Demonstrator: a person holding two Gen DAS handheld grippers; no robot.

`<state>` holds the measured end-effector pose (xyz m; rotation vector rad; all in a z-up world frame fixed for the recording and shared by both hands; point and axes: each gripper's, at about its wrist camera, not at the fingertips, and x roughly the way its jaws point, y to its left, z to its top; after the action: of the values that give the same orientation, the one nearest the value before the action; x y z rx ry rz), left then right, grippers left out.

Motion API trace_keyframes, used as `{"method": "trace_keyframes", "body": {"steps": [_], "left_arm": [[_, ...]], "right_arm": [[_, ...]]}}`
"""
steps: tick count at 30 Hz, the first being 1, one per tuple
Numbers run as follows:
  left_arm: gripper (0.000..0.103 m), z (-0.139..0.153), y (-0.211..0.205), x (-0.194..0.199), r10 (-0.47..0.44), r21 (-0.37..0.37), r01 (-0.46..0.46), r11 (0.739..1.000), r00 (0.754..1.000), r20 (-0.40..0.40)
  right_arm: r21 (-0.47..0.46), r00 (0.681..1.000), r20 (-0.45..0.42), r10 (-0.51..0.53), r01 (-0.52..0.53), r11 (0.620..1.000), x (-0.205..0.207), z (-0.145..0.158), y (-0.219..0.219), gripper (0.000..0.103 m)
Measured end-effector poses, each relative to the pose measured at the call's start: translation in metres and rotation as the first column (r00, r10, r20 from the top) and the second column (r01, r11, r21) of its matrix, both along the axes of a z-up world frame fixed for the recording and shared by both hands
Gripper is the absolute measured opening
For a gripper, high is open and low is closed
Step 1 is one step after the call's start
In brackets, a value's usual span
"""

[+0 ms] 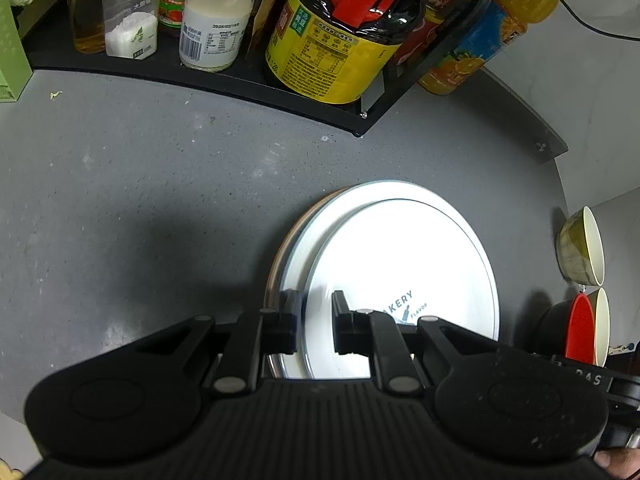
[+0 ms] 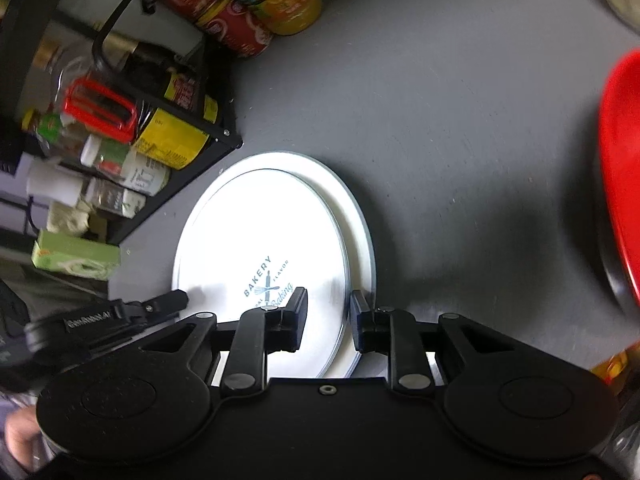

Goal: Organize plates and bowls
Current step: 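Lower the 'BAKERY' plate onto the stack and open both grippers, then move both grippers past the red bowl toward the large white bowl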

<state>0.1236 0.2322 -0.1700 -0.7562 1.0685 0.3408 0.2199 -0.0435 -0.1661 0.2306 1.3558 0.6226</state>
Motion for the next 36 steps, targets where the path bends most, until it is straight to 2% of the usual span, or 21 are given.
{"method": "trace_keyframes", "body": {"steps": [5, 13, 18, 20, 22, 27, 30, 34, 36], "left_arm": [[0.013, 0.001, -0.001, 0.002, 0.001, 0.002, -0.001, 1.000, 1.000, -0.004], [0.015, 0.006, -0.004, 0.007, -0.013, 0.013, 0.014, 1.000, 0.999, -0.030], [0.029, 0.018, -0.010, 0.012, -0.021, 0.036, 0.022, 0.999, 0.999, -0.025], [0.041, 0.026, -0.014, 0.014, -0.018, 0.055, 0.019, 0.998, 1.000, -0.020], [0.047, 0.035, -0.021, 0.017, -0.017, 0.072, 0.018, 0.997, 1.000, -0.008], [0.055, 0.054, -0.046, 0.030, -0.023, 0.098, 0.021, 0.995, 1.000, 0.018], [0.056, 0.065, -0.068, 0.040, -0.032, 0.103, 0.028, 0.994, 0.999, 0.035], [0.064, 0.074, -0.098, 0.052, -0.052, 0.120, 0.046, 0.992, 0.997, 0.050], [0.065, 0.080, -0.112, 0.059, -0.060, 0.123, 0.053, 0.991, 0.996, 0.058]], "right_arm": [[0.036, 0.999, -0.036, -0.039, 0.041, 0.999, -0.001, 0.000, -0.010, 0.024], [0.048, 0.998, -0.025, -0.055, 0.056, 0.997, -0.004, 0.004, -0.019, 0.024], [0.062, 1.000, 0.012, -0.028, 0.027, 0.998, -0.006, 0.015, -0.026, 0.024], [0.067, 0.999, 0.028, -0.023, 0.021, 0.997, -0.005, 0.020, -0.030, 0.024], [0.073, 0.999, 0.043, -0.024, 0.021, 0.997, -0.004, 0.025, -0.034, 0.026], [0.084, 0.993, 0.115, -0.016, 0.006, 0.996, 0.002, 0.047, -0.056, 0.046], [0.091, 0.989, 0.151, -0.004, -0.009, 0.996, 0.006, 0.059, -0.071, 0.049], [0.086, 0.981, 0.192, 0.005, -0.022, 0.996, 0.014, 0.071, -0.092, 0.054], [0.081, 0.977, 0.212, 0.007, -0.025, 0.996, 0.018, 0.076, -0.102, 0.059]]}}
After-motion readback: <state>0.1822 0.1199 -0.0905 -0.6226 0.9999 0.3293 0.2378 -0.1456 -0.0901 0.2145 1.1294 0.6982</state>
